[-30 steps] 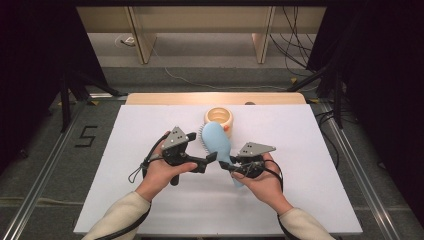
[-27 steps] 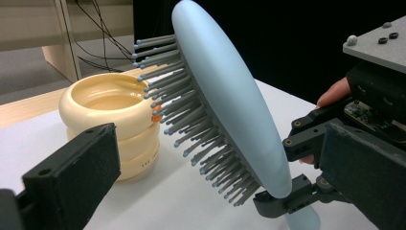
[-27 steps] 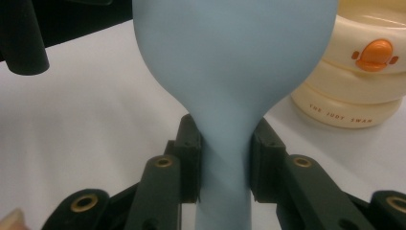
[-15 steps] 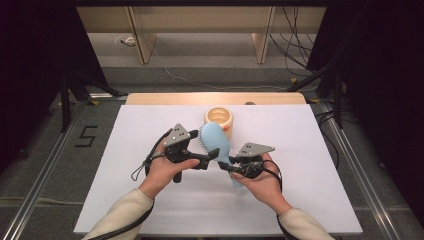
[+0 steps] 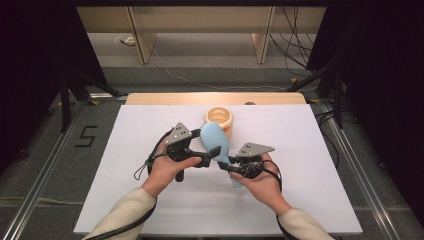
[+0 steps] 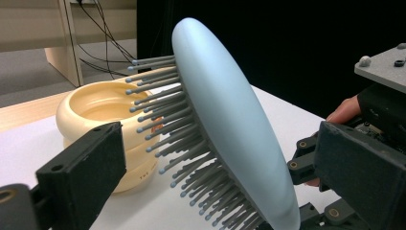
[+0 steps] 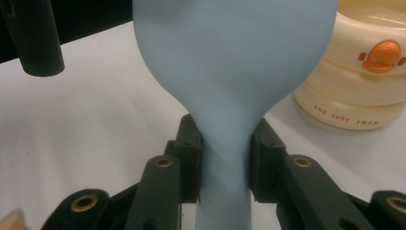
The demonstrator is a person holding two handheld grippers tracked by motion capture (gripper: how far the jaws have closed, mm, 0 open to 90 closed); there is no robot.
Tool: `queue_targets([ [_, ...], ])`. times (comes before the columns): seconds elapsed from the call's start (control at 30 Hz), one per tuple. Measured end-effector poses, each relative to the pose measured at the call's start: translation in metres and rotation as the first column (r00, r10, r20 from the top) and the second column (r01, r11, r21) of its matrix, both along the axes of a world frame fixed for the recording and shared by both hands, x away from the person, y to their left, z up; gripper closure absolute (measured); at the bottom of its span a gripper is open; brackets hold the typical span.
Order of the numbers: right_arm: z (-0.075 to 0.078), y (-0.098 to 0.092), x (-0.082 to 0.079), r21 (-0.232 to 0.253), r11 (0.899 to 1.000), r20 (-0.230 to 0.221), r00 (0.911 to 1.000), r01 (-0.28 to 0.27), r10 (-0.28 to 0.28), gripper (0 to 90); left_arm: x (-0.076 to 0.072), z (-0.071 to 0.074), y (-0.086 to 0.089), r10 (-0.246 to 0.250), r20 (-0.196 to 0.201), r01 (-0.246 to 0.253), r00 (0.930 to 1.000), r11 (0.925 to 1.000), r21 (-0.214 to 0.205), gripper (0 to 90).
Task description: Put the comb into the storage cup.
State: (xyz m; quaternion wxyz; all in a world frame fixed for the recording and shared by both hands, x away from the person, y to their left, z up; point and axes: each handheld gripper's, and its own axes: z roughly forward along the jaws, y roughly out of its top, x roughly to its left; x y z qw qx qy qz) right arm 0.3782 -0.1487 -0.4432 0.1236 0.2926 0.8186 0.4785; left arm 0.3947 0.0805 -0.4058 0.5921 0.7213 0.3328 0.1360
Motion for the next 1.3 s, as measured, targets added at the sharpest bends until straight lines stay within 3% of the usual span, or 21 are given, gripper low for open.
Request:
queue_targets([
  [0.37, 0.0005, 0.0025, -0.0003, 0.003, 1.000, 0.002, 1.0000, 0.001, -0.001, 70.4, 0.0005, -0.0019, -0.0021, 0.005, -0.011, -0.005, 0.9999, 0.9999, -0.009, 6.4],
  [0.8, -0.0005, 0.0031, 0.0001, 0.000, 1.000, 0.005, 1.0000, 0.003, -0.003, 70.4, 0.0007, -0.0024, -0.0017, 0.016, -0.023, -0.017, 0.9996, 0.9990, -0.042, 17.5],
  [1.1, -0.0012, 0.0026, 0.0006, 0.001, 1.000, 0.003, 0.9999, 0.012, -0.012, 70.4, 0.0007, -0.0012, 0.0003, 0.030, -0.031, -0.033, 0.9991, 0.9956, -0.087, 32.8],
  [1.3, -0.0014, 0.0020, 0.0012, -0.001, 1.000, 0.007, 0.9998, 0.017, -0.017, 70.4, 0.0009, -0.0017, 0.0017, 0.003, -0.060, -0.012, 0.9982, 0.9880, -0.154, 41.0],
])
